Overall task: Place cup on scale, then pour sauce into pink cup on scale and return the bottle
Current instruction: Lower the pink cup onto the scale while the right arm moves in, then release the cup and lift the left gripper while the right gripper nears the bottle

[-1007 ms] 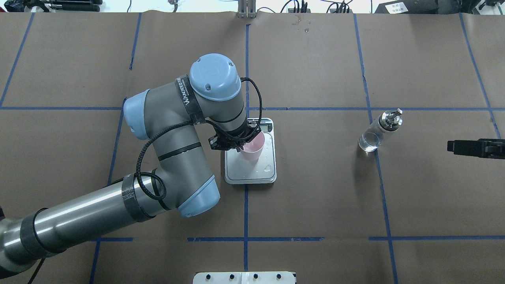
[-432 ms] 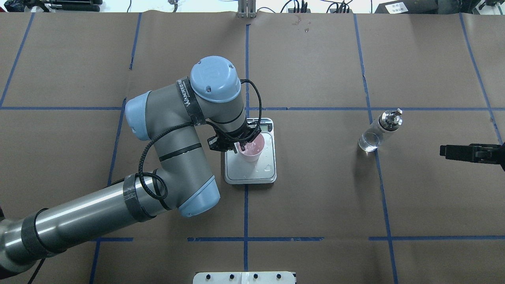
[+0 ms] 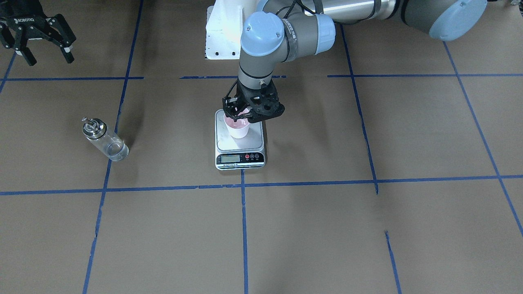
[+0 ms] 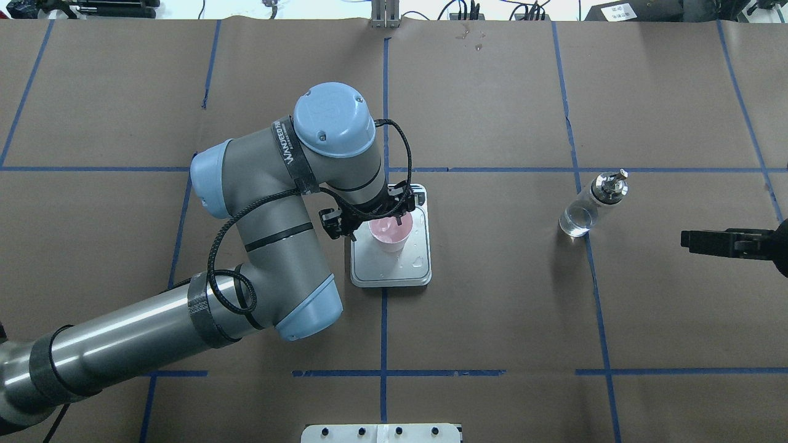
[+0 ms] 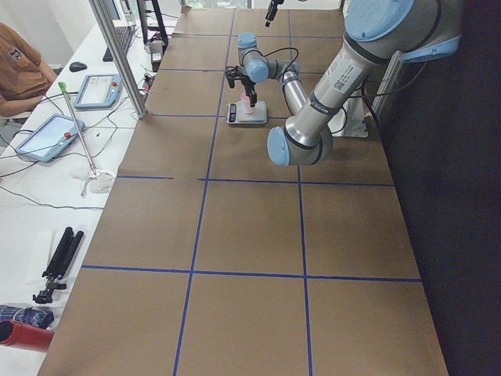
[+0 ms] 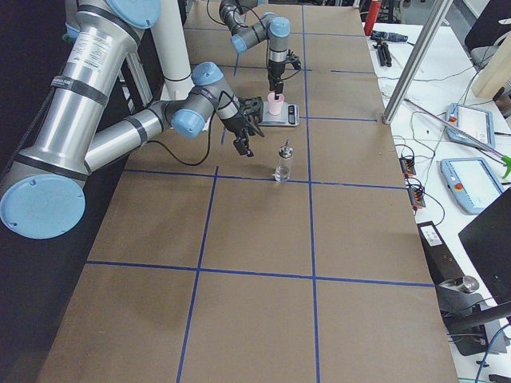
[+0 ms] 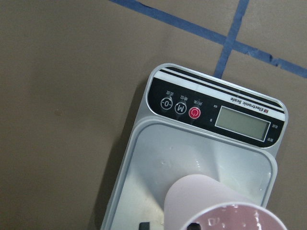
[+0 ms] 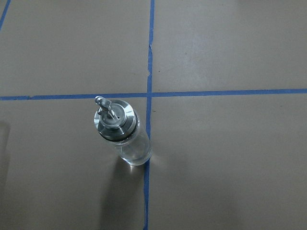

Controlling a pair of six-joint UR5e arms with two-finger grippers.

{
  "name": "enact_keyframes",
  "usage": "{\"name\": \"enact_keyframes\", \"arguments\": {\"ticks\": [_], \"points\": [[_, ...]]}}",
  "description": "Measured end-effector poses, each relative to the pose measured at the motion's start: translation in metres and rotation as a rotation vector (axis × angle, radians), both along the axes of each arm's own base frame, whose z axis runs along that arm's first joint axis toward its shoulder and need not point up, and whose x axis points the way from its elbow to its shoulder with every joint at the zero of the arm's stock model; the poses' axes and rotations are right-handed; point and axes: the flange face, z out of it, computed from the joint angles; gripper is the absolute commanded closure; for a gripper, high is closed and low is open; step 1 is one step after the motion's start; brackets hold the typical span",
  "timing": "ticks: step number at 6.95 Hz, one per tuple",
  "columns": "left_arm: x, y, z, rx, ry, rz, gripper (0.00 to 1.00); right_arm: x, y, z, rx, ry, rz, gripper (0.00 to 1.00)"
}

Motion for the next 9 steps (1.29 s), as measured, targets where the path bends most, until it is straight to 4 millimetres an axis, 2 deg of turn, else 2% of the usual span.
{"name": "enact_keyframes", "arguments": {"ticks": [2,4,7,9], "points": [[-0.025,0.007,-0.013,0.051,0.004,0.032,0.00,-0.017,0.006,0.001,0.008,0.014,0.016,0.00],[-0.061,0.007,-0.022,0.101,-0.014,0.054,0.00,-0.048,0.017,0.009,0.035,0.021,0.064,0.00],[-0.100,0.017,-0.001,0.143,-0.019,0.066,0.00,-0.093,0.020,0.049,0.129,-0.009,0.152,0.00],[-0.126,0.023,0.015,0.183,-0.017,0.076,0.00,-0.123,0.012,0.057,0.188,-0.012,0.202,0.00]]}}
